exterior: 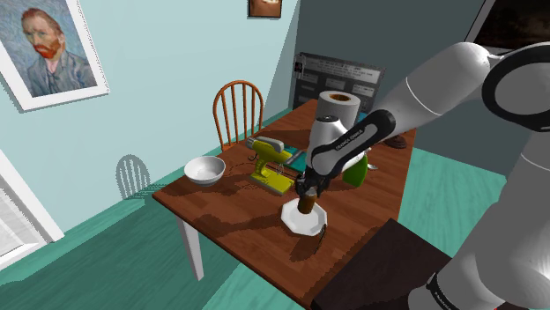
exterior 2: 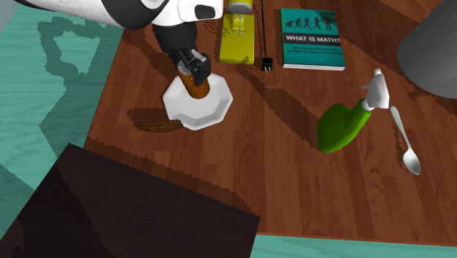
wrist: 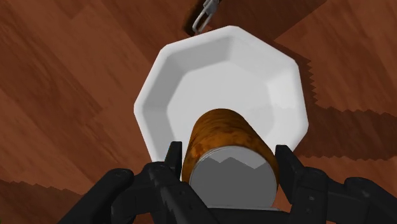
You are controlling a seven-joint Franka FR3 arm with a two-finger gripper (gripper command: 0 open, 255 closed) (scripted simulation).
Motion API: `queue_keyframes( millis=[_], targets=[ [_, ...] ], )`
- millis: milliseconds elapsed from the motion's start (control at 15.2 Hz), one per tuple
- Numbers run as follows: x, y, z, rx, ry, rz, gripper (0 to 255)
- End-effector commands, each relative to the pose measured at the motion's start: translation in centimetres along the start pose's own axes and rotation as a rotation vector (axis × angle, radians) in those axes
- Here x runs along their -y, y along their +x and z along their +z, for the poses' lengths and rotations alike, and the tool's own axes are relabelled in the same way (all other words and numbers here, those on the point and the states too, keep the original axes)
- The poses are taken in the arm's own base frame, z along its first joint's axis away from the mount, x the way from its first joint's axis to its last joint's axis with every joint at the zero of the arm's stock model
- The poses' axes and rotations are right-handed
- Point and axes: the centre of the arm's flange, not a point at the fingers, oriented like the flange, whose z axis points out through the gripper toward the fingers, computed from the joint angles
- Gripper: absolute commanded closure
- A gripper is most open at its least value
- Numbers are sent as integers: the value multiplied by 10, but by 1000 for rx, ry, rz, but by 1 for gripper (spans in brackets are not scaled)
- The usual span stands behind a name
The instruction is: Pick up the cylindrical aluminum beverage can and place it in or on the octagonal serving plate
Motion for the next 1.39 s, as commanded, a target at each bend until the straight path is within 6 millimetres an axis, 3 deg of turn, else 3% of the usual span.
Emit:
queue_keyframes(
  millis=[0,198,660,726,1056,1320],
  targets=[
    [2,-1,11,-1,0,0,255],
    [2,-1,26,-1,0,0,255],
    [2,-1,26,-1,0,0,255],
    [2,-1,26,-1,0,0,0],
    [2,-1,26,-1,0,0,0],
    [2,-1,-24,-1,0,0,0]
  ],
)
